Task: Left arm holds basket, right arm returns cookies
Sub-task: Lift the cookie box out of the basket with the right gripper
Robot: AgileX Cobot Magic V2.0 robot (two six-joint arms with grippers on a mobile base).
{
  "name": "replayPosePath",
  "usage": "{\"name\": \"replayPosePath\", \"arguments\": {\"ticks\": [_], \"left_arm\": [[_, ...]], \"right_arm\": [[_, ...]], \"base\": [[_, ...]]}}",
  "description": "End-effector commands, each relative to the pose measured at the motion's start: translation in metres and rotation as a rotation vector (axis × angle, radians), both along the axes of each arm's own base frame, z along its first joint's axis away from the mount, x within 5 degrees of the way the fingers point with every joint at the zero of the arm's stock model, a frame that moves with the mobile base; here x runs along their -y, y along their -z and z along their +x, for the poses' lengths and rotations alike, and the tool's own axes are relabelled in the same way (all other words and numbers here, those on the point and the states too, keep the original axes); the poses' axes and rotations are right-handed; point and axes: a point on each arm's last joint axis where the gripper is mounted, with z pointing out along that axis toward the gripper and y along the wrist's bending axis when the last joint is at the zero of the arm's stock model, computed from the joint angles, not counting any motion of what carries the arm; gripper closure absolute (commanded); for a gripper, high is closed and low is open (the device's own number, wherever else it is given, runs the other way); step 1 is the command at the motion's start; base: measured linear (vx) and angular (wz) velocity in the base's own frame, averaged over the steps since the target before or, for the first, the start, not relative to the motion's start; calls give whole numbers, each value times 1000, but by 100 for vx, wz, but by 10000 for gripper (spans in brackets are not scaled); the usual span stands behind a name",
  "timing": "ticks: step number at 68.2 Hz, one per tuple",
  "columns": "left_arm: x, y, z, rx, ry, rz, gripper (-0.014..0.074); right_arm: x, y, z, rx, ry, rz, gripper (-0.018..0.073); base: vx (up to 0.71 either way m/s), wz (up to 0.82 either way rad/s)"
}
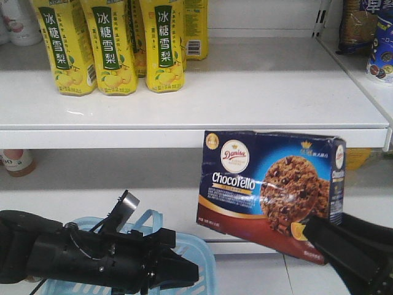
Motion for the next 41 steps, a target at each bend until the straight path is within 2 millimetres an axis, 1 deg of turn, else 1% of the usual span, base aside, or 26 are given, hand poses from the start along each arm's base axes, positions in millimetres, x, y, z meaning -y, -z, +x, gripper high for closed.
{"name": "replayPosePath", "arguments": {"ticks": [1,24,33,41], "left_arm": [[3,-21,0,31,6,-100,603],[3,-21,0,31,6,-100,603],[3,-21,0,31,6,-100,603],[3,-21,0,31,6,-100,603]], "right_arm": [[6,-25,2,110,55,-17,318],[20,-72,2,301,192,-81,314],[28,-82,5,345,284,-135,314],[30,-88,10,372,344,-212,314]], "base": [[0,0],[0,0],[0,0],[0,0]]}}
